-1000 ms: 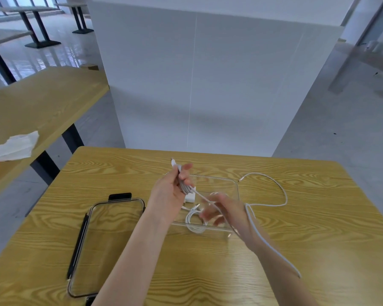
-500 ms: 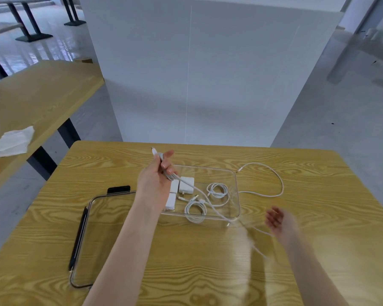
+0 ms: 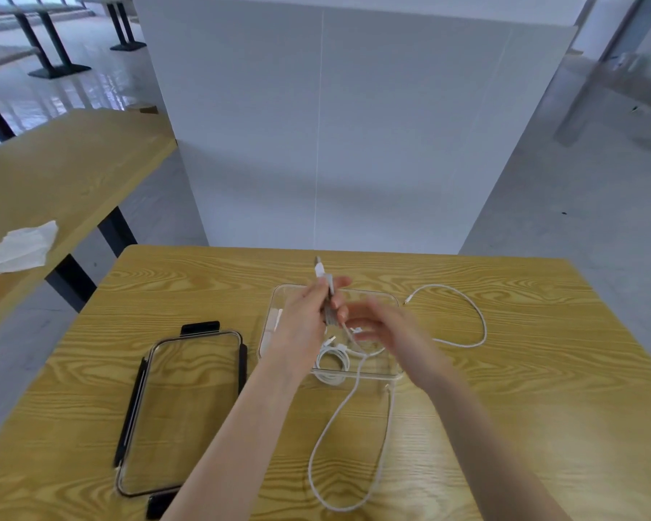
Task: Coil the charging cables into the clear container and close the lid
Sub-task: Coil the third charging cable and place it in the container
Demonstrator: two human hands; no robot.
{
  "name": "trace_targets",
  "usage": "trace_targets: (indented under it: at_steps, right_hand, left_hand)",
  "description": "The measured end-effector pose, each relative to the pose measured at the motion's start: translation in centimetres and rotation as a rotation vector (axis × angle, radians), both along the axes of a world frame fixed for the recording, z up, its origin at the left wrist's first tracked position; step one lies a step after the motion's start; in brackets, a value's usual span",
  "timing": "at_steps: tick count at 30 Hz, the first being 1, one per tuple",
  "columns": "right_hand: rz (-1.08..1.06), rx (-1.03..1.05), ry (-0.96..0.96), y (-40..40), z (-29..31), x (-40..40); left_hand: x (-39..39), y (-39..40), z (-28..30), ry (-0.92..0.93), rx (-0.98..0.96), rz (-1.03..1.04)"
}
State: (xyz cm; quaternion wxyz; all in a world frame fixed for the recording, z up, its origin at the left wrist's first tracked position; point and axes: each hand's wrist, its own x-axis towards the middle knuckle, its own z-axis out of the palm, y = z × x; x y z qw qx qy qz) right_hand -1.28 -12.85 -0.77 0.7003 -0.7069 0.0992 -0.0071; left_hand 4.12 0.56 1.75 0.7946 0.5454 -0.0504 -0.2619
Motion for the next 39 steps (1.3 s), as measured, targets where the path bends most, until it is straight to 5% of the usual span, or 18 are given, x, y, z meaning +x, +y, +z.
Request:
trace_targets:
  at_steps: [12,19,26,33,39]
  right_hand:
    - [0.29,-0.256,0.106,3.4,-3.8,-1.7]
    - [0.049,-0.18,0.271,0.0,-3.1,-0.4]
    - [0.067,-0.242,0.414,-3.2,0.8,1.8]
    - [-0.002,-0.31,0.341,-0.3,3.9,2.3]
    - [-0.031,-0.526,0.096,3.2,3.2,0.1]
  left_hand:
    - [0.8,1.8,2.5,0.271,-0.472,-0.02]
    - [-0.6,2.7,3.0,-0.11,-0.037,-0.072]
    - [-1.4,2.3,1.2,-0.199,0.212,-0.3]
    - [-2.3,0.5,-0.9,-0.195,0.507,-0.253]
    - [-1.3,-0.2,-1.2,-0.136,0.486,-0.036]
